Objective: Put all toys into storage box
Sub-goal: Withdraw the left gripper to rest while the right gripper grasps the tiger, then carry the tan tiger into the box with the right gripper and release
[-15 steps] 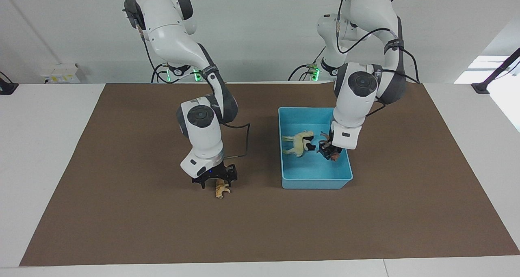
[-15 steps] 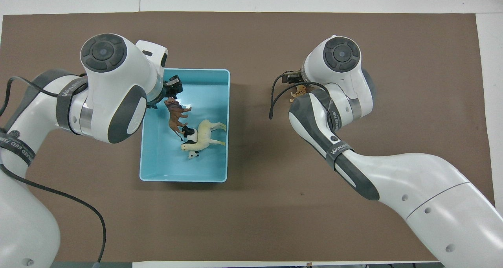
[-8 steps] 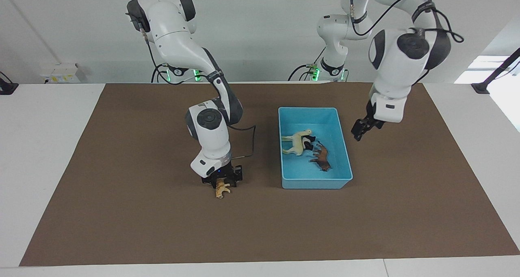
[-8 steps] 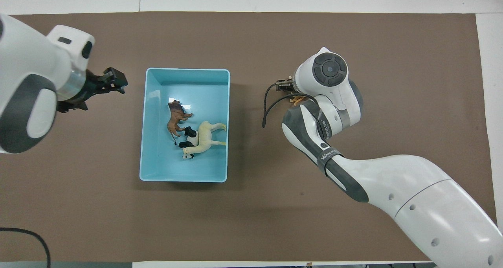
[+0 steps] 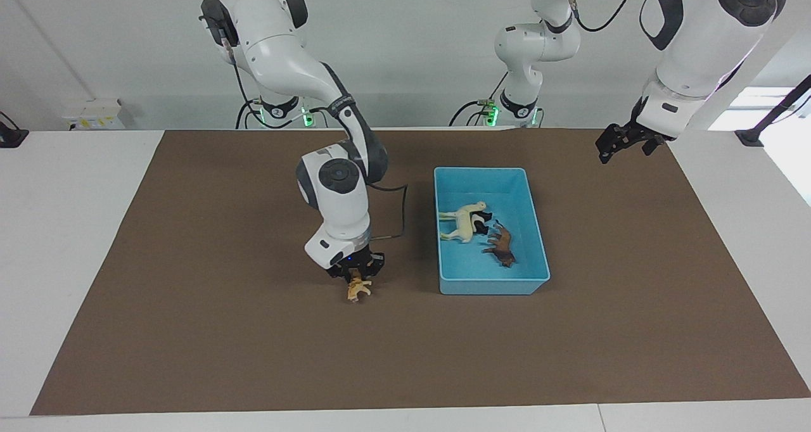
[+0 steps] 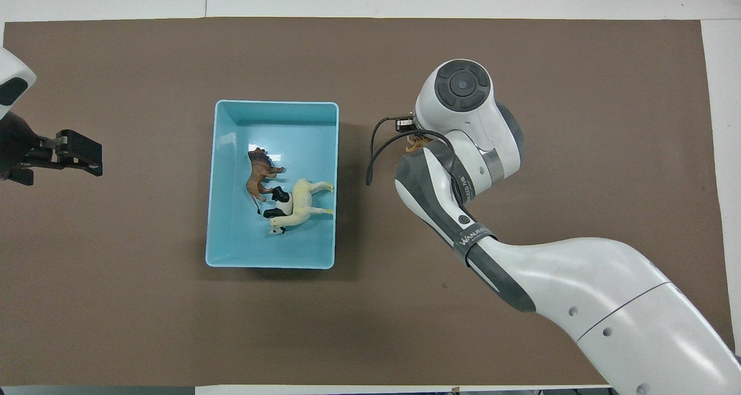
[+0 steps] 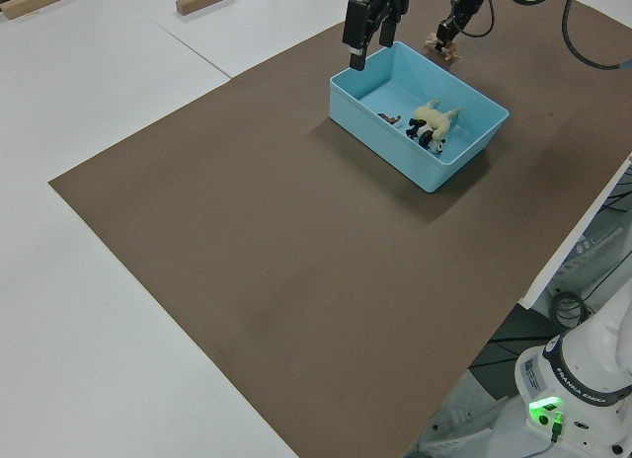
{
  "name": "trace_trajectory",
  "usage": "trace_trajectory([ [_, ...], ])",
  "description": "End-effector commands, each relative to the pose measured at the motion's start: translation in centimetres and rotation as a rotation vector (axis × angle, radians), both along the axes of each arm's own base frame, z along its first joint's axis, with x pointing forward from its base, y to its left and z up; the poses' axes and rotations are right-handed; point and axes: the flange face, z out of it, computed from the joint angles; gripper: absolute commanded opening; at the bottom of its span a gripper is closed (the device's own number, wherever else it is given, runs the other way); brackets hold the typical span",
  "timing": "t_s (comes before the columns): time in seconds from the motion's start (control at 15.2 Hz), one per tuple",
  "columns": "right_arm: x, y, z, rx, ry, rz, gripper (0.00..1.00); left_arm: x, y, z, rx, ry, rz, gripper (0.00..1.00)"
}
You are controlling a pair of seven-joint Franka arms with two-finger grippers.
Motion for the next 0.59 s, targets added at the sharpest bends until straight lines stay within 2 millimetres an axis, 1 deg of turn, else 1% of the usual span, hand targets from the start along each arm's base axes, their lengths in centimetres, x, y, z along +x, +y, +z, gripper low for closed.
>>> trace_trajectory([
  [0.0, 0.8, 3.9, 7.8, 0.006, 0.01, -0.03, 0.0, -1.5, 1.2, 0.4, -0.021, 0.03, -0.022, 1.0],
  [0.07, -0.1, 7.4, 10.7, 0.021, -0.005, -0.043, 0.0, -1.3, 1.3, 0.5, -0.033, 0.023, -0.034, 1.0],
  [0.13, -1.7, 11.7, 11.8, 0.046, -0.029, -0.055, 0.0, -1.5, 1.4, 0.6, -0.047, 0.025, -0.029, 1.0],
  [0.2, -3.4, 15.1, 12.1, 0.071, -0.051, -0.059, 0.0, -1.9, 1.4, 1.0, -0.047, 0.019, -0.028, 1.0],
  [0.26, -4.6, 16.9, 12.1, 0.082, -0.056, -0.043, 0.0, -1.9, 1.3, 1.2, -0.05, 0.006, -0.03, 1.0],
  [0.33, -5.9, 18.6, 11.5, 0.084, -0.053, -0.017, 0.0, -1.7, 1.2, 1.4, -0.061, -0.014, -0.03, 1.0],
  [0.39, -7.3, 20.5, 10.3, 0.088, -0.054, 0.014, 0.0, -1.6, 1.1, 1.6, -0.071, -0.025, -0.029, 1.0],
  [0.46, -7.5, 21.1, 8.8, 0.113, -0.07, 0.024, 0.0, -1.3, 0.9, 1.6, -0.073, -0.041, -0.03, 1.0],
  [0.53, -8.5, 21.6, 6.3, 0.11, -0.065, 0.038, 0.0, -0.8, 0.7, 1.7, -0.075, -0.079, -0.039, 1.0],
])
